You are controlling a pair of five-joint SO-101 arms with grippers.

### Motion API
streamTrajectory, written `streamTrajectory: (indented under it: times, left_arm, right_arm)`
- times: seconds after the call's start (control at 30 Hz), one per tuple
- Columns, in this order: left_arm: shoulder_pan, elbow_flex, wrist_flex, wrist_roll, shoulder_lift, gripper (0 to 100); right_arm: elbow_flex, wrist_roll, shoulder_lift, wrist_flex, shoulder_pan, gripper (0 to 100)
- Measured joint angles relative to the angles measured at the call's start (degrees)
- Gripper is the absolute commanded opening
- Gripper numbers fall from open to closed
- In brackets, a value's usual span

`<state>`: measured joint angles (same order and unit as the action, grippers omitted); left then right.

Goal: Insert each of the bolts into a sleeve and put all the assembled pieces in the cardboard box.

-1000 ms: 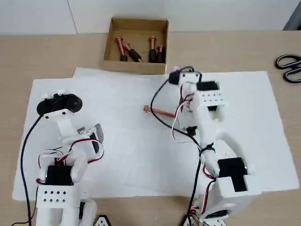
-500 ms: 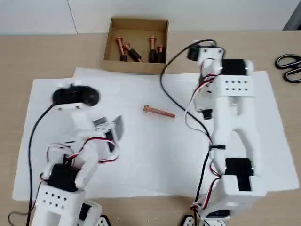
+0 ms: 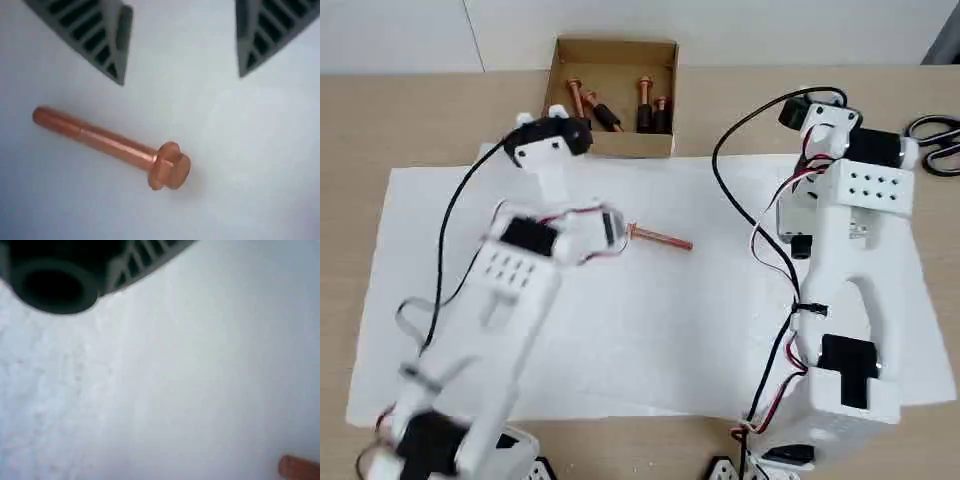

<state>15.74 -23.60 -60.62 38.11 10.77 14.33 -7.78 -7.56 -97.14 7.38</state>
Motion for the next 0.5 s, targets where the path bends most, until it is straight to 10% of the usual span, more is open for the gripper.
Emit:
streamTrajectory:
  times: [0.5]
  left_arm:
    - [6.15, 24.79, -2.81, 21.80, -32.79, 14]
  right_arm:
    - [0.00, 0.00, 0.00, 0.00, 0.18, 0.4]
